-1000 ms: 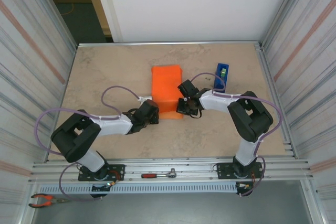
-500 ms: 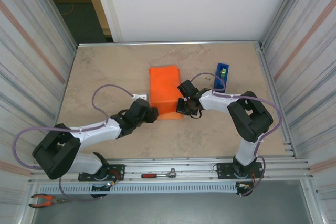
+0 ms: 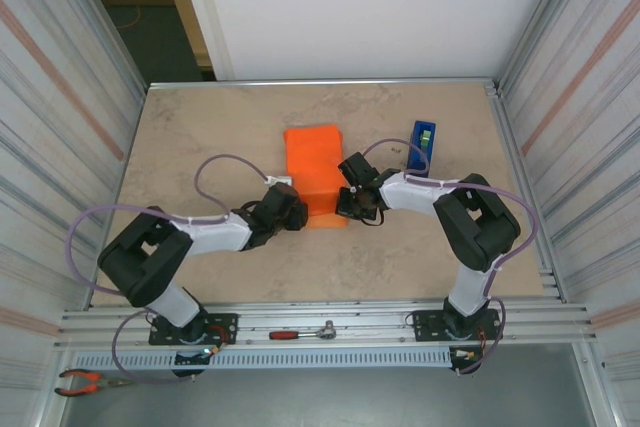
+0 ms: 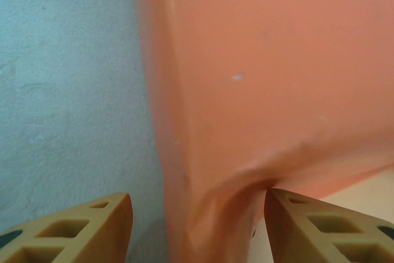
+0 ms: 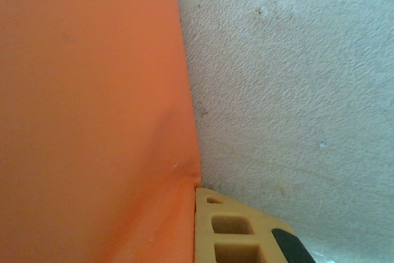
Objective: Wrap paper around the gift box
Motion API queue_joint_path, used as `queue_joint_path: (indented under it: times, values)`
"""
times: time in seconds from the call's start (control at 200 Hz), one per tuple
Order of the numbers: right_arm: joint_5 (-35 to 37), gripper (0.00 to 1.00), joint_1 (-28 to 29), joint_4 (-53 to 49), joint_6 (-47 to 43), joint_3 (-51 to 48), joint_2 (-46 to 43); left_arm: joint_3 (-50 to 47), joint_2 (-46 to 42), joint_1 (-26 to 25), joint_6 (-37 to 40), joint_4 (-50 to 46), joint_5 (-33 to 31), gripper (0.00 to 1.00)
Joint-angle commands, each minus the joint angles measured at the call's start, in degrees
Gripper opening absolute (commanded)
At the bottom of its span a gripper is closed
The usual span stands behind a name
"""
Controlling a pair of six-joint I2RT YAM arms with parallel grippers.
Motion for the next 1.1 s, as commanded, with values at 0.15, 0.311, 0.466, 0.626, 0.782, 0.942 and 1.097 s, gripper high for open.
queue_joint_path:
  times: [0.15, 0.311, 0.466, 0.626, 0.782, 0.942, 1.097]
  values:
    - [-2.45, 0.49, 0.33, -5.36, -1.84, -1.86, -5.64, 2.63, 3.71, 0.16, -3.25, -1.23, -5.25, 0.58]
    - [-2.35, 0.66, -0.78, -6.33, -2.42, -2.09, -8.84, 2.98, 4.42, 0.18, -3.45, -1.13, -4.90, 0.58]
    - [-1.09, 0.69, -2.09, -6.18, -2.09, 0.07, -6.47, 3.37, 5.01, 0.18, -3.26, -0.69, -4.44, 0.58]
    - [0.55, 0.68, -2.12, -4.18, -1.41, 2.94, -1.73, 4.17, 6.22, 0.20, -2.96, -0.37, -3.61, 0.57]
    - [3.08, 0.62, -1.79, -2.12, -0.11, 3.50, 1.42, 4.72, 7.18, 0.16, -2.61, 0.27, -2.65, 0.57]
    - [4.20, 0.52, -1.66, -1.00, 0.86, 2.73, 3.04, 5.16, 7.67, 0.20, -2.10, 0.62, -1.66, 0.57]
    - [4.38, 0.42, -1.57, -0.60, 1.29, 2.58, 3.70, 5.60, 8.26, 0.16, -1.81, 0.55, -1.32, 0.56]
